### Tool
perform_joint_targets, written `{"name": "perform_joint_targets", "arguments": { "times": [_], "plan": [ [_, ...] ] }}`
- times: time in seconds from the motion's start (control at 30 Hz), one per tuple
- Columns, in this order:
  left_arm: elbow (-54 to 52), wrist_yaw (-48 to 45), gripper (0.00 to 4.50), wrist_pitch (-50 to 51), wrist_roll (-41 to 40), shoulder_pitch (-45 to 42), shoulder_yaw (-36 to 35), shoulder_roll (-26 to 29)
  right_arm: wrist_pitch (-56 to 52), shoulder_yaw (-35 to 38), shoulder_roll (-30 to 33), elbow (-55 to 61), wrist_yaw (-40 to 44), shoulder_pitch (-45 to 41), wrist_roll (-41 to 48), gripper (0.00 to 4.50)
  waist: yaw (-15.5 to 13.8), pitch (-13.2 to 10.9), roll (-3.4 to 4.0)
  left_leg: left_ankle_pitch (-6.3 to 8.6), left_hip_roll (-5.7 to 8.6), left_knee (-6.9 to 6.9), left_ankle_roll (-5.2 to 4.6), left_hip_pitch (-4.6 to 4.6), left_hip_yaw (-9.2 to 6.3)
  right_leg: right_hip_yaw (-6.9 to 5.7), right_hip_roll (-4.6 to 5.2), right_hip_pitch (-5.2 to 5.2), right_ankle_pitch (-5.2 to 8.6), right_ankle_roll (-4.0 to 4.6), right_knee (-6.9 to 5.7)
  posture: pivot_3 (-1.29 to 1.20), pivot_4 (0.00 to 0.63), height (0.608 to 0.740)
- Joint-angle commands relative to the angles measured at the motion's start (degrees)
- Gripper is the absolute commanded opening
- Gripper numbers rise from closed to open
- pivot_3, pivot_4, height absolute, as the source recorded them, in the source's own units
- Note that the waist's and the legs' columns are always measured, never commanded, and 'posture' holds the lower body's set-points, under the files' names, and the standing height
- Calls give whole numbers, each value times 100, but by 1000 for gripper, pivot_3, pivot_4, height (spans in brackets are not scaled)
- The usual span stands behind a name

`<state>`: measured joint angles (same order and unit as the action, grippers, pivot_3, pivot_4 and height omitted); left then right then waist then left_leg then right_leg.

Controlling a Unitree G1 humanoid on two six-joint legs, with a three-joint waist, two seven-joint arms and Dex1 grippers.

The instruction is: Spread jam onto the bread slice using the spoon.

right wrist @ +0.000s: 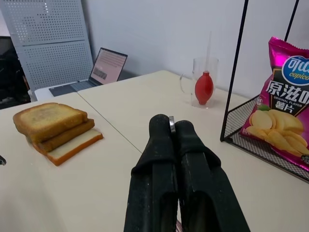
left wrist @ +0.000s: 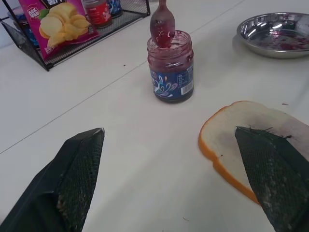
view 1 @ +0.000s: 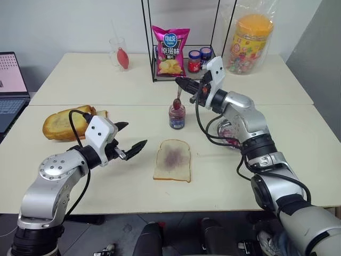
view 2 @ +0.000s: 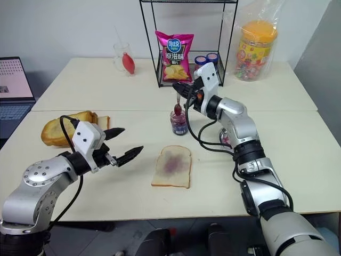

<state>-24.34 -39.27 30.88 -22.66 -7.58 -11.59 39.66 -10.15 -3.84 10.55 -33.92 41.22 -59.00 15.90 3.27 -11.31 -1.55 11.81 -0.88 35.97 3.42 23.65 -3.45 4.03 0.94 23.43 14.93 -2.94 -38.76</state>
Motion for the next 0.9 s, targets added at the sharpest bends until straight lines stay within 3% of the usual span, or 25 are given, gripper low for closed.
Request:
{"name": "perform_joint_targets", "arguments": {
  "times": [0.03, 0.5, 0.9],
  "plan": [
    [-20, 46, 4500, -89, 8, -156, -38, 26, 416, -182, -87, -22, 115, -66, -327, 18, 3, 0, 0, 0, 0, 0, 0, 0, 0, 0, 0, 1, 0, 0, -1, 0, 150, 740],
    [88, -44, 4500, -239, 149, -136, 83, 27, 403, -195, -232, -443, 184, -8, -653, 18, 6, 0, 0, 0, 0, 0, 0, 0, -1, 0, 0, 2, 0, 0, -3, 0, 150, 740],
    [202, 3, 4500, -275, 142, -333, 241, -49, -1396, 614, -376, -382, -85, -174, 143, 18, 2, 0, 0, 0, 1, 1, 0, 0, -3, -1, 0, 2, 0, 1, -9, 0, 150, 740]
  ]
}}
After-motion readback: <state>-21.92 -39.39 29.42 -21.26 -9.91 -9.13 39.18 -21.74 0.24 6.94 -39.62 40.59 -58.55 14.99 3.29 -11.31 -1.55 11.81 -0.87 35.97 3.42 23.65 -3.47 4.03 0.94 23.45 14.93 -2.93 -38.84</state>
